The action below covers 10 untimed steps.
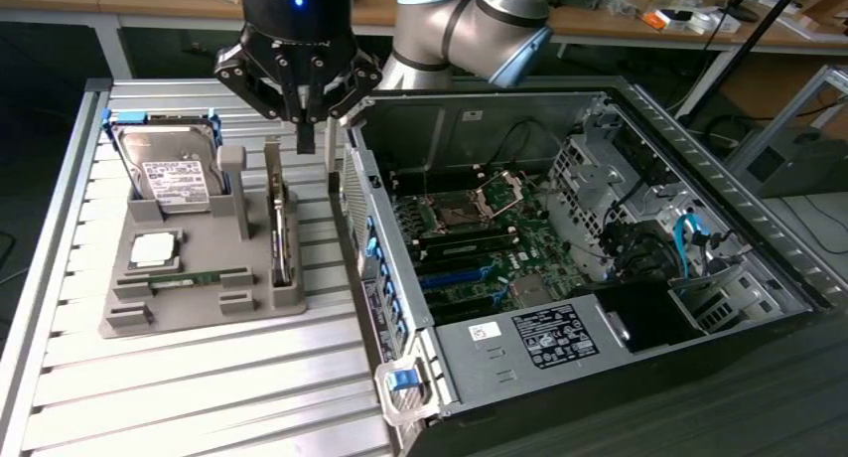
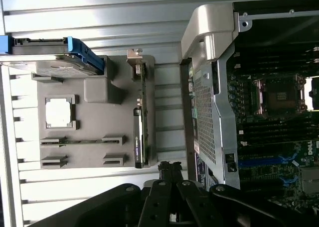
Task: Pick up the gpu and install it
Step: 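Reach for the gpu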
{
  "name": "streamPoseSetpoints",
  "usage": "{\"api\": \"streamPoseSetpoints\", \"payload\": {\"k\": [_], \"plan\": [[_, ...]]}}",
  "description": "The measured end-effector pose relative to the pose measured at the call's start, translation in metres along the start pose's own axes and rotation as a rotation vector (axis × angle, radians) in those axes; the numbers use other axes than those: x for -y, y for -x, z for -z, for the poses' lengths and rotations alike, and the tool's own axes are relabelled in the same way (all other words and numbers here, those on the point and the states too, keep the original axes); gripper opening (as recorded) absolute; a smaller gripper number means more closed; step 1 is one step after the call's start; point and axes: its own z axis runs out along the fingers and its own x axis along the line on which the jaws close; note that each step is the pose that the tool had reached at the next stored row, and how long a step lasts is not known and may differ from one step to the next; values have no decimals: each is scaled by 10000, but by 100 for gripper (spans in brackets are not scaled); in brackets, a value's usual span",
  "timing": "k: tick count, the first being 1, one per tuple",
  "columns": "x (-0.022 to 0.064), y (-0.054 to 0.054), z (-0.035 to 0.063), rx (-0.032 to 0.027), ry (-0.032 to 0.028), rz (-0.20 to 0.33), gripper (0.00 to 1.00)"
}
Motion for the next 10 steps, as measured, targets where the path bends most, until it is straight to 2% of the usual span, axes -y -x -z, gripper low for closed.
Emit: {"api": "streamPoseSetpoints", "payload": {"k": [10], "plan": [[10, -136, 4, -1, 0, 1, 11]]}}
